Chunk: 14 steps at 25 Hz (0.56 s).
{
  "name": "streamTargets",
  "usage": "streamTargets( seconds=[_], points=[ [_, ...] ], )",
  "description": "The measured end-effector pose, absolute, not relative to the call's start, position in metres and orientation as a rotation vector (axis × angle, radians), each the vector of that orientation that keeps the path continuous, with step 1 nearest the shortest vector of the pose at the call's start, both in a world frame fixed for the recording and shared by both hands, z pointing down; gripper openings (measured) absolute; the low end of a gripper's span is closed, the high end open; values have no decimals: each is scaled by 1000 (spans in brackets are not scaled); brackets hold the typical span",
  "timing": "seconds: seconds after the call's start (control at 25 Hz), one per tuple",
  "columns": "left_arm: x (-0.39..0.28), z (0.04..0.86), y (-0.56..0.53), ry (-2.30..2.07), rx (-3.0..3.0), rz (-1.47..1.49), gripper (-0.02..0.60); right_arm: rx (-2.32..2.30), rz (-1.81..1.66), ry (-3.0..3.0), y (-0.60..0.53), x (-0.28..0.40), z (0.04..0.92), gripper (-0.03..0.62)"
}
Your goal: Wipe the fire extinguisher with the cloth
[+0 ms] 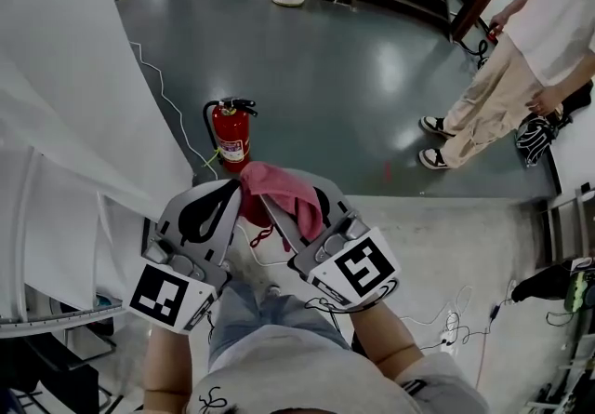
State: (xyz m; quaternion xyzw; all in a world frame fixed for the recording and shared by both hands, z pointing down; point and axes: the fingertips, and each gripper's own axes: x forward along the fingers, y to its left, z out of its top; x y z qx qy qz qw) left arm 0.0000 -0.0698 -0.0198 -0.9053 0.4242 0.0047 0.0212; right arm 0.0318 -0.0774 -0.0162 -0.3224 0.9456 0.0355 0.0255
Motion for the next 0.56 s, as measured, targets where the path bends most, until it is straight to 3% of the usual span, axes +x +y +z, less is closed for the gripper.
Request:
streamTargets(
  seconds=[0.56],
  points=[
    [-1,-26,-68,1323,-2811,78,5,-987,113,2924,-73,34,-17,63]
  ],
)
